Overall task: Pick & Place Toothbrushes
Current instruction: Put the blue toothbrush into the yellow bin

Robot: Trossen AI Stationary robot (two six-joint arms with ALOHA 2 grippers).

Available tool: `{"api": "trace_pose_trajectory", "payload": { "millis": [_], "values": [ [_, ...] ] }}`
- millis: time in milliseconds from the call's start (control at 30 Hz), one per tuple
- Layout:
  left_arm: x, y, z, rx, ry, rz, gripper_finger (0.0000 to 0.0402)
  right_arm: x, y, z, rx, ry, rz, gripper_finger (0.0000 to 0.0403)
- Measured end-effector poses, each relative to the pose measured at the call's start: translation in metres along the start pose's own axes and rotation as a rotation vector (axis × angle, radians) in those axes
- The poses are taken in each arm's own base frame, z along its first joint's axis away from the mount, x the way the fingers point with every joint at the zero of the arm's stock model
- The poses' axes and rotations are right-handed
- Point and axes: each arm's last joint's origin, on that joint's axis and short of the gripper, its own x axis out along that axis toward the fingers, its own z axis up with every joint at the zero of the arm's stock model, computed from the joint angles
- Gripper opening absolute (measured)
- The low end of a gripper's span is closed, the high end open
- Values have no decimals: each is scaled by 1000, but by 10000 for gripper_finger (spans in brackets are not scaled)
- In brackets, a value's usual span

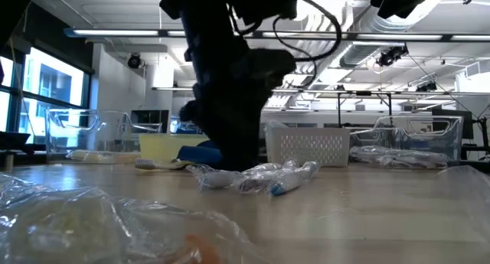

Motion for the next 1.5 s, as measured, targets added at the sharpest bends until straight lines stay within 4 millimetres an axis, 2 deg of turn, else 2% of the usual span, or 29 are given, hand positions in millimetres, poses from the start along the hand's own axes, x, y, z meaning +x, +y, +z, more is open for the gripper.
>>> {"api": "trace_pose_trajectory", "payload": {
  "millis": [100, 200, 533, 833, 1267, 1433, 1500],
  "values": [
    [9, -2, 1, -30, -14, -12, 169, 0, -1, -1, -6, 10, -6, 94],
    [9, -3, 2, -32, -30, -24, 176, 0, -1, -2, -8, 18, -11, 94],
    [16, 2, -3, -56, -5, 59, 177, 0, -2, -3, -9, 30, -15, 94],
    [15, 5, -4, -68, 3, 90, 177, 0, -2, -3, -8, 30, -14, 94],
    [15, 13, -6, -26, -32, 222, 177, 0, -2, -3, 14, 31, -15, 94],
    [22, 14, -3, 33, 12, 179, 155, 0, -2, -3, 14, 31, -16, 94],
    [32, 16, -4, 45, 54, 155, 137, 0, -2, -3, 14, 32, -16, 94]
  ]
}}
